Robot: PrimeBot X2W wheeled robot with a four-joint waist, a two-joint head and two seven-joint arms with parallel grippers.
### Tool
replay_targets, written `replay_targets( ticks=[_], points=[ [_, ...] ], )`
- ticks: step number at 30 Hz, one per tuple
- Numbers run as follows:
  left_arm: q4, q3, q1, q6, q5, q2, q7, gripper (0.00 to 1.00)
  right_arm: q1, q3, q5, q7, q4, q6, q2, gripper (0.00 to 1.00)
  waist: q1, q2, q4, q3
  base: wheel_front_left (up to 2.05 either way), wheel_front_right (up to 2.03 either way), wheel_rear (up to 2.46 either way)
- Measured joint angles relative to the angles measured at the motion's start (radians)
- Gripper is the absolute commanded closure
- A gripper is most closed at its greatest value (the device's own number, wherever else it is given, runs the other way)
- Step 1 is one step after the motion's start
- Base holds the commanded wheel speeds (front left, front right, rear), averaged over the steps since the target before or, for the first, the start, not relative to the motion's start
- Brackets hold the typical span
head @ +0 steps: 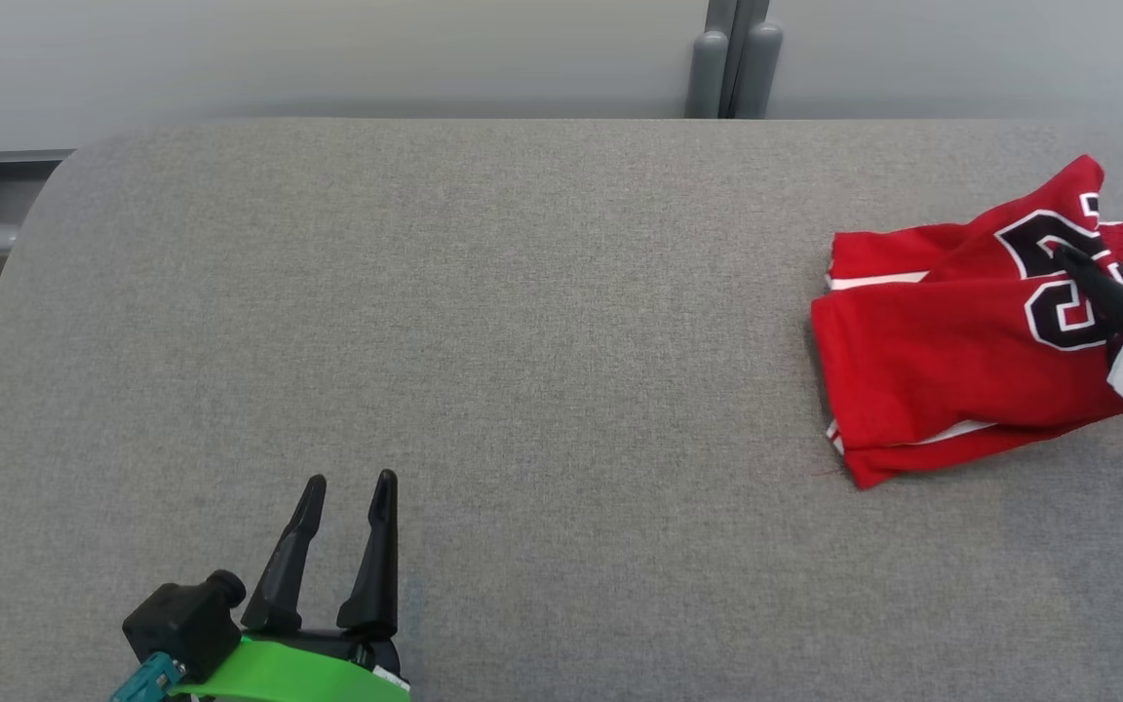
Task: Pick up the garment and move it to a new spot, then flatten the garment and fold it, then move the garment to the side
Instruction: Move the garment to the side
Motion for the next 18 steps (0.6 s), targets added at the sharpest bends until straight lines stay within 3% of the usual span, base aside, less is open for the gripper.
replay_targets(
  ticks=[7,18],
  points=[
    [0.0,-0.001,0.0,0.0,0.0,-0.001,-0.001,0.0,-0.045,-0.017,-0.025,0.057,-0.022,-0.01,-0.087,1.0,-0.0001,0.0,-0.006,0.002,0.0,0.0,0.0],
    [-0.003,-0.015,-0.001,0.0,0.007,0.001,0.002,0.0,-0.067,-0.037,-0.047,0.101,-0.017,-0.047,-0.164,1.0,0.0,0.0,-0.001,0.025,0.0,0.0,0.0]
  ],
)
